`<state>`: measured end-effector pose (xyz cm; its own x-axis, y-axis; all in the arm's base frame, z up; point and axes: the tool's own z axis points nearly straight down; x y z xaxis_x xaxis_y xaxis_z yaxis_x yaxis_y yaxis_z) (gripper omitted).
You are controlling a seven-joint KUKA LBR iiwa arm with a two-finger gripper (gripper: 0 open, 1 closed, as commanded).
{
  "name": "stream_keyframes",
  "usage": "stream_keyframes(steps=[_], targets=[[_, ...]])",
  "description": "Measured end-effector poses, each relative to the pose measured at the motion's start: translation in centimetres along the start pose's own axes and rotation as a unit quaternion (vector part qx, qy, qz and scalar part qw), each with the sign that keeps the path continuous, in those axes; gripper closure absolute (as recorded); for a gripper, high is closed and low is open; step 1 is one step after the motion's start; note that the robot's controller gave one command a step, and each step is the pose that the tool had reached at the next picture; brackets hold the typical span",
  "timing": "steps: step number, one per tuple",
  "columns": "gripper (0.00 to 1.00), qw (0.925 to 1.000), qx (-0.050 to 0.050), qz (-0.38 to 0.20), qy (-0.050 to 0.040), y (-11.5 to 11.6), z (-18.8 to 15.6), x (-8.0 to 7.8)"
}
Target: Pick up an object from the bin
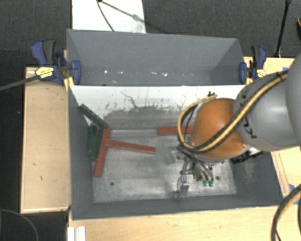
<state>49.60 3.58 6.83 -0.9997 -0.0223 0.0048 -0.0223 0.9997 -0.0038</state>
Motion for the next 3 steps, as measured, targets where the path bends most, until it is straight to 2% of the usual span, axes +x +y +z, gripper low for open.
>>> stream_keyframes(steps=[1, 2, 3], targets=[[0.0, 0.9995, -0.002, 0.031, -0.0106, -1.8, -9.4, -7.6], [0.0, 0.999, -0.004, 0.045, -0.004, 3.6, -5.6, -9.8], [0.0, 1.0, -0.003, 0.004, -0.0011, 9.0, -0.5, -8.5]])
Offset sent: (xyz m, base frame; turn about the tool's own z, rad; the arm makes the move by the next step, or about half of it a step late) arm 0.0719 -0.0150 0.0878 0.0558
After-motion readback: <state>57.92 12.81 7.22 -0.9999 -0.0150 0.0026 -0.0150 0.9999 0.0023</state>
